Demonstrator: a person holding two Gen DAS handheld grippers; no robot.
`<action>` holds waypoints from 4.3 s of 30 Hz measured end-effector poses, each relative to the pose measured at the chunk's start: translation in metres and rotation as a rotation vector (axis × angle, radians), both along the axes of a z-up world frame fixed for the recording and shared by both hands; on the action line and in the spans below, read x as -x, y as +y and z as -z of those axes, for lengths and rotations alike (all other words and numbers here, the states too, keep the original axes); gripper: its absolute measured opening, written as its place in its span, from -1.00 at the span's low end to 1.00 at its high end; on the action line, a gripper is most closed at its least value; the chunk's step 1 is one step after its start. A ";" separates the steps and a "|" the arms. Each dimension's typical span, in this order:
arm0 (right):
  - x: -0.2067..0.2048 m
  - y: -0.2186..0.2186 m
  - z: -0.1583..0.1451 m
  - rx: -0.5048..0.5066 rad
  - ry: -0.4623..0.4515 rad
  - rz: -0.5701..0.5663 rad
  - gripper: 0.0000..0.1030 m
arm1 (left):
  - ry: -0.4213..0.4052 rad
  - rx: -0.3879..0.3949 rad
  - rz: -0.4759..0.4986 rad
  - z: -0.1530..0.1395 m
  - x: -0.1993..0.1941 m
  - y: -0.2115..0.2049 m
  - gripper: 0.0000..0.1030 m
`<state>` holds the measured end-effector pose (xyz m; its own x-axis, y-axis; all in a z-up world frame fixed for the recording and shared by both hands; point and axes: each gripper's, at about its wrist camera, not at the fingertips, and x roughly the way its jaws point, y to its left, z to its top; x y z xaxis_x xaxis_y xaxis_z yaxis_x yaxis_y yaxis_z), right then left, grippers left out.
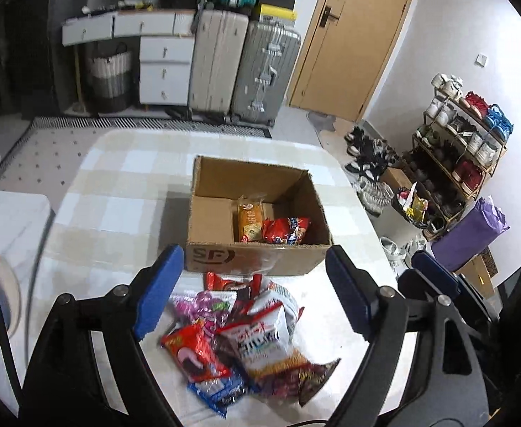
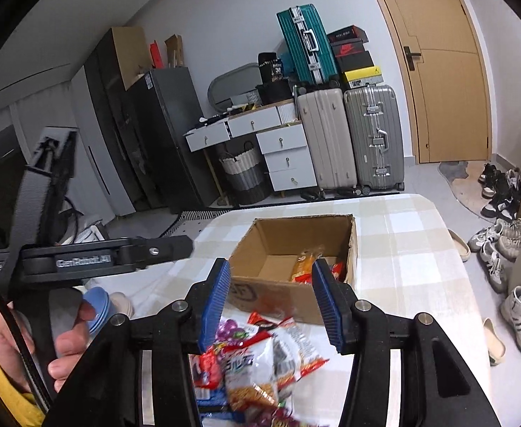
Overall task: Organize snacks
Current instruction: 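Open both tools to drop the snacks into the box and withdraw, then move both tools back over the remaining snack pile, then grasp the white noodle-snack bag with the right tool while the left tool grasps the red Oreo packet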
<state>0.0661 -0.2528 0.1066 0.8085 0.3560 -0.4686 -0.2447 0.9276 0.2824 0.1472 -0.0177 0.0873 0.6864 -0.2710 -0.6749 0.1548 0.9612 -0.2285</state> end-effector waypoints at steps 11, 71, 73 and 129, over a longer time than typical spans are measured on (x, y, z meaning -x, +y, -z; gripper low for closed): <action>0.079 0.000 0.002 -0.024 -0.047 -0.008 0.21 | -0.166 -0.051 -0.080 -0.021 0.136 0.023 0.98; -0.024 0.068 0.153 0.106 0.263 -0.150 0.47 | 0.035 -0.221 -0.178 0.127 0.064 0.050 0.97; -0.033 0.070 0.159 0.088 0.310 -0.176 0.37 | 0.028 -0.237 -0.195 0.125 0.058 0.059 0.97; 0.000 0.037 0.136 -0.038 0.248 -0.179 -0.35 | 0.386 0.009 -0.182 0.210 0.011 0.063 0.82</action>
